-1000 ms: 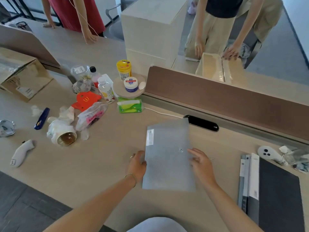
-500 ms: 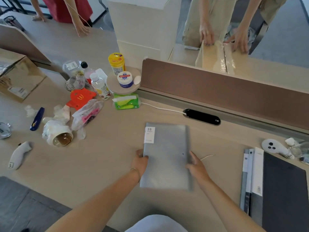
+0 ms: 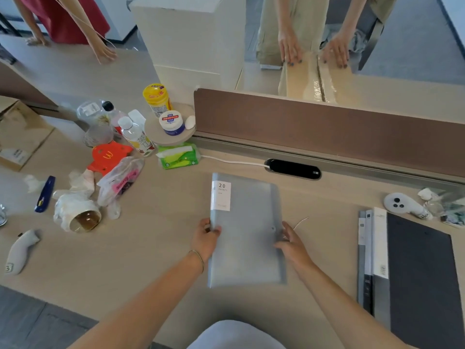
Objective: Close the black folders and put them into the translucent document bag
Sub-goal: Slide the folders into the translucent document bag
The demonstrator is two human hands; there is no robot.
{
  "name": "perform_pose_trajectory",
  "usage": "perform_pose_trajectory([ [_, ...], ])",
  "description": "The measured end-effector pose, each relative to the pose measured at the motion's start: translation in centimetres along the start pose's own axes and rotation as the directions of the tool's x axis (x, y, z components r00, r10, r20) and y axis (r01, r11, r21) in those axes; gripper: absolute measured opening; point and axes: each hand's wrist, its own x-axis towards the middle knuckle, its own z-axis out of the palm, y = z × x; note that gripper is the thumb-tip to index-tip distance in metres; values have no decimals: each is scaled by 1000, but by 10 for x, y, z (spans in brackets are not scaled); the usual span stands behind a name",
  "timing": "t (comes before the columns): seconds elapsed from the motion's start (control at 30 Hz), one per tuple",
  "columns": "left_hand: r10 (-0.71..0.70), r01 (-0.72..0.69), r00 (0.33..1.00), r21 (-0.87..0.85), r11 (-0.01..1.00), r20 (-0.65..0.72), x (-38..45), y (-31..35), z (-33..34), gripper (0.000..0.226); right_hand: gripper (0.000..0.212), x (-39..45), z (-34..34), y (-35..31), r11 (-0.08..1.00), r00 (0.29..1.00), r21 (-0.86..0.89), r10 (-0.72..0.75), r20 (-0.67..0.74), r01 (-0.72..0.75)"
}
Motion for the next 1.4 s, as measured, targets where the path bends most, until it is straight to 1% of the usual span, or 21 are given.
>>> perform_pose_trajectory([
  [0.1, 13, -11, 999, -42, 999, 34, -17, 9, 1, 18, 78, -1, -1, 7, 998, 999, 62, -18, -33, 20],
  [0.27, 11, 13, 994, -210, 978, 111, -46, 25, 6, 14, 71, -11, -11, 13, 994, 995, 91, -52, -80, 60],
  [0.43, 46, -8, 985, -227, 974, 164, -66, 34, 20, 17, 60, -38, -43, 4, 986, 974, 93, -120, -190, 140],
  [0.6, 73, -15, 975, -261, 965, 212, -86, 36, 53, 21, 55, -68, -89, 0, 955, 916, 34, -271, -296, 294],
  [0.73, 96, -27, 963, -265, 964, 251, -102, 35, 98, 23, 52, -89, -134, 5, 925, 840, -49, -365, -403, 378],
  [0.8, 104, -34, 953, -241, 970, 283, -110, 32, 124, 26, 52, -97, -159, 12, 916, 805, -65, -380, -455, 395],
  [0.9, 114, -54, 939, -187, 981, 325, -121, 26, 166, 26, 54, -109, -197, 26, 911, 777, -52, -378, -503, 410],
  [1.1, 104, -77, 922, -87, 993, 372, -149, 11, 246, 22, 64, -120, -265, 56, 933, 689, -112, -330, -645, 342],
  [1.17, 114, -111, 917, -28, 993, 382, -157, 3, 271, 21, 65, -116, -286, 70, 929, 655, -156, -350, -670, 337],
  [1.23, 150, -183, 920, 59, 981, 362, -162, -6, 294, 17, 66, -113, -306, 83, 929, 628, -207, -361, -690, 307],
  [1.3, 188, -250, 927, 159, 955, 325, -165, -17, 317, 13, 67, -110, -325, 93, 938, 628, -236, -345, -697, 253],
  [1.4, 223, -316, 929, 324, 892, 294, -172, -27, 341, 16, 68, -105, -349, 110, 953, 657, -237, -300, -692, 186],
])
